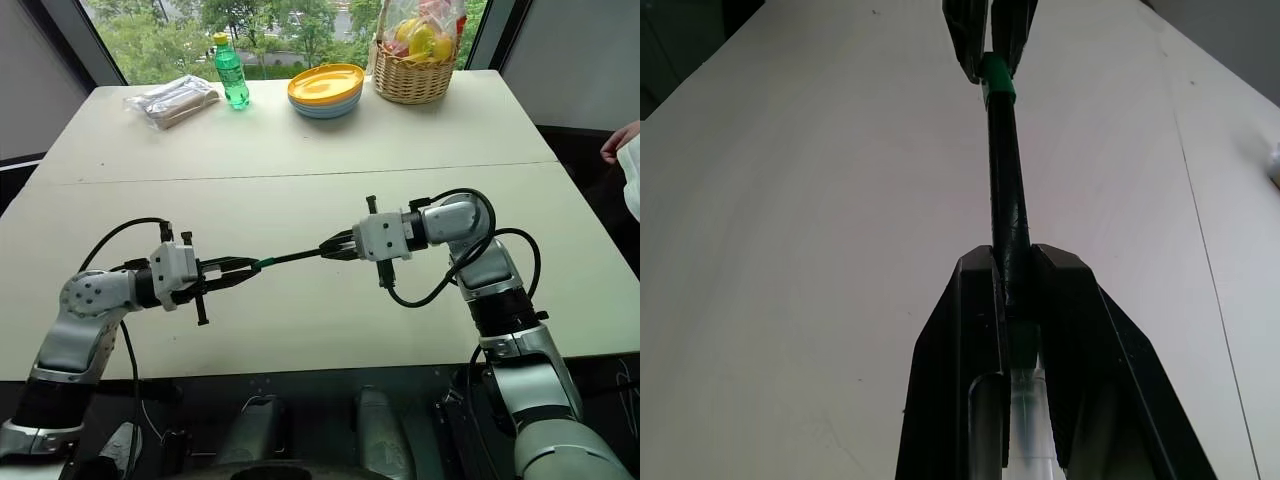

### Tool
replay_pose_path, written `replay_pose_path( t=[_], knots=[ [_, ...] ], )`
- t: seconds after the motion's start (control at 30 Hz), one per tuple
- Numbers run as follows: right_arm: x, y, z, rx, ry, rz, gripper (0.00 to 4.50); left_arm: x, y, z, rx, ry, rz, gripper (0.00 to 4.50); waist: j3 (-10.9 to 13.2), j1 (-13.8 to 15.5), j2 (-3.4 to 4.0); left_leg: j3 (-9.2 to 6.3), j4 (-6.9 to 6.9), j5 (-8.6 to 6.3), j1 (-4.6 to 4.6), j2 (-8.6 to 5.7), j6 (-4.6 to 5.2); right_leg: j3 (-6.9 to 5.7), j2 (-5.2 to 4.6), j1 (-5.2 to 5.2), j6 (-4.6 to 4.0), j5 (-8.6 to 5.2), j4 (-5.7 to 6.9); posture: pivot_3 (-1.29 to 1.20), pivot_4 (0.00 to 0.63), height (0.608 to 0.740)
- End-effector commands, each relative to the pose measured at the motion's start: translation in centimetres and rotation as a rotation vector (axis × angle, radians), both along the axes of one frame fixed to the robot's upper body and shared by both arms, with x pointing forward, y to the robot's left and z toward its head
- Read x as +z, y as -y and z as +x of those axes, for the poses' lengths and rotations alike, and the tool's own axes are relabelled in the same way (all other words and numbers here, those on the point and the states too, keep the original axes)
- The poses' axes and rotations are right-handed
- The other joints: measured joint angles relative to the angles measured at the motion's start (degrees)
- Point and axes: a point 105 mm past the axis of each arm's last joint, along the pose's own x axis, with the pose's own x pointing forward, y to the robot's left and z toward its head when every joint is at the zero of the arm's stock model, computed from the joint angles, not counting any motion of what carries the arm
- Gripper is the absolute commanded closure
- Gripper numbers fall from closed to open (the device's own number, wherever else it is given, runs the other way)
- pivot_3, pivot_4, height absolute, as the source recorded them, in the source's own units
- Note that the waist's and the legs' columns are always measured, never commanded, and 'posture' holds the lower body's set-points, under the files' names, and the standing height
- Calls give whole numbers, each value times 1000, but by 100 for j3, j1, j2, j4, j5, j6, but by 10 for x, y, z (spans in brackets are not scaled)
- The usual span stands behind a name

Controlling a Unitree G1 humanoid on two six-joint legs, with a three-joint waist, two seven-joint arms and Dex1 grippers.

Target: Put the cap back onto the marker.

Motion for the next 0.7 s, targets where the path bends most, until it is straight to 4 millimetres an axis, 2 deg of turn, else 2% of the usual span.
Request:
replay_pose_path(
  t=[0.03,0.7],
  knots=[
    [6,-39,-26,224,23,57,4451,35,34,-18,-161,134,-98,4500,0,1,0,0,0,0,0,0,0,0,0,0,0,0,0,0,150,740],
    [5,-43,-35,255,4,62,4451,40,41,-16,-155,140,-122,4500,0,5,0,-1,1,0,0,0,0,0,0,0,0,0,0,0,150,740]
  ],
)
